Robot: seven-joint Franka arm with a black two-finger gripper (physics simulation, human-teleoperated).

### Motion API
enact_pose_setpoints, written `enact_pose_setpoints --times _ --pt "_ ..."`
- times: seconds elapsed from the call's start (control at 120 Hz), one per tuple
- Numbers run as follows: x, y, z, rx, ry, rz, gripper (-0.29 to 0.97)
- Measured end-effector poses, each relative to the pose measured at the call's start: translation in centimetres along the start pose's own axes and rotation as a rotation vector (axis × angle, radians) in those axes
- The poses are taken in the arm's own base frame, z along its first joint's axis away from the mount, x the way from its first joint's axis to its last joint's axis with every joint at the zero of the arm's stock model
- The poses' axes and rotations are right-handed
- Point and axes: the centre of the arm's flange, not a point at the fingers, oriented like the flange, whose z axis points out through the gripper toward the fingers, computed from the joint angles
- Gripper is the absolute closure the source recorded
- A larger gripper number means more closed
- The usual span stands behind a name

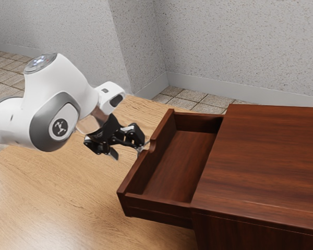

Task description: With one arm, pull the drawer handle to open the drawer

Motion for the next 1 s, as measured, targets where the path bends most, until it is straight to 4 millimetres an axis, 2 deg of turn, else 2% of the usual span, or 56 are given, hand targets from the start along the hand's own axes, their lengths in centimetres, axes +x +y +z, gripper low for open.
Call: enact_pose_setpoints --times 0.283,0.5,1.0 --pt "-0.4 -0.5 -0.3 0.004 0.005 -0.010 0.18" --pt "-0.5 -1.6 -0.5 0.012 0.009 -0.032 0.18" --pt "-0.6 -0.8 -0.8 0.001 0.027 -0.018 0.09"
